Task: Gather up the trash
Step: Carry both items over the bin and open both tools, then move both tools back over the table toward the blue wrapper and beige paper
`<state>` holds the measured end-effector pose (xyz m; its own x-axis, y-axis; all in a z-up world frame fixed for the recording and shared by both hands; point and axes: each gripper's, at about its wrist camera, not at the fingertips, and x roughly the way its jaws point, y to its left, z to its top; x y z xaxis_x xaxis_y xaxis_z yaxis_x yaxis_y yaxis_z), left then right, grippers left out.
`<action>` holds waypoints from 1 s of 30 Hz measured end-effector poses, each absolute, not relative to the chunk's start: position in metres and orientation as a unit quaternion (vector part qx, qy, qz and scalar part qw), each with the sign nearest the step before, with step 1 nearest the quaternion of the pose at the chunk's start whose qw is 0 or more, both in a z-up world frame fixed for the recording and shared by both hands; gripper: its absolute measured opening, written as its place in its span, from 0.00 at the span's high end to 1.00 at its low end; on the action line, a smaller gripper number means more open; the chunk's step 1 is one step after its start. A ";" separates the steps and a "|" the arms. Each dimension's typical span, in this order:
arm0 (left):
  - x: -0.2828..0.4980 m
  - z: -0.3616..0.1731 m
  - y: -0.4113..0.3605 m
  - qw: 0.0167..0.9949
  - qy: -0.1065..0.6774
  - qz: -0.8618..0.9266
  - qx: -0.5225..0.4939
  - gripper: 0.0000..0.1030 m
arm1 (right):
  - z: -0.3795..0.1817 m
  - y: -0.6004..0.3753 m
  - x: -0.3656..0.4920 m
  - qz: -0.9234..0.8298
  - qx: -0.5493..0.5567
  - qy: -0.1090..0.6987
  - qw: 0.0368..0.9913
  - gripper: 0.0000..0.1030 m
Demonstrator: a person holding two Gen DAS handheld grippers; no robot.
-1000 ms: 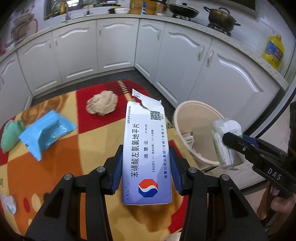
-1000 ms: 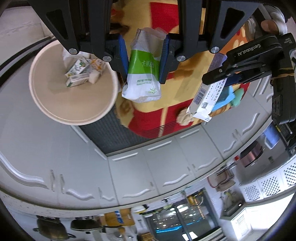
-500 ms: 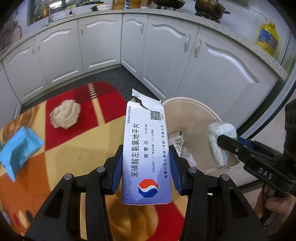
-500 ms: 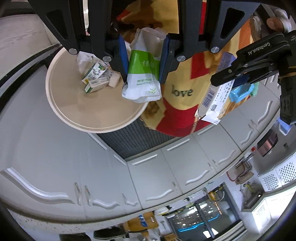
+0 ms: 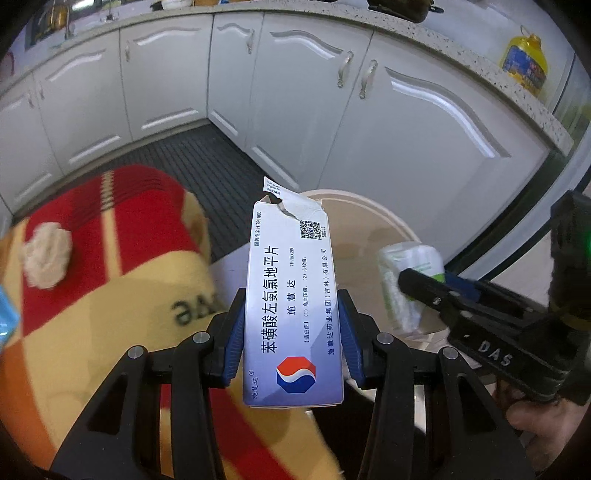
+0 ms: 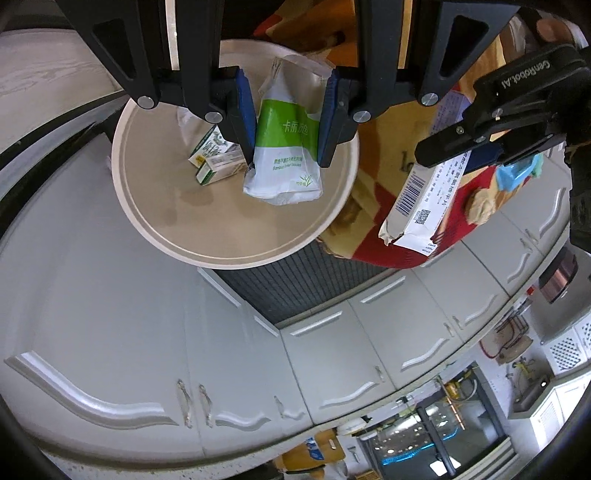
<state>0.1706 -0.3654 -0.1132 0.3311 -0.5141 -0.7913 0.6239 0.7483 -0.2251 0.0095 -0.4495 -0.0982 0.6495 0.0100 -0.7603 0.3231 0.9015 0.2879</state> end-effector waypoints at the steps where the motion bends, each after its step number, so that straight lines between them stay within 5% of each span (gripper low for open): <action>1: 0.173 -0.116 -0.368 0.811 0.464 -0.353 0.053 0.56 | -0.099 -0.451 0.010 -0.093 0.201 0.409 0.885 0.68; 4: 0.178 -0.124 -0.372 0.803 0.477 -0.355 0.042 0.49 | -0.100 -0.456 0.010 -0.108 0.200 0.407 0.885 0.50; 21: 0.165 -0.109 -0.333 0.832 0.445 -0.326 0.062 0.43 | -0.104 -0.428 0.006 -0.083 0.188 0.421 0.884 0.50; 30: 0.155 -0.097 -0.296 0.856 0.419 -0.294 0.068 0.43 | -0.089 -0.395 0.008 -0.064 0.170 0.413 0.892 0.41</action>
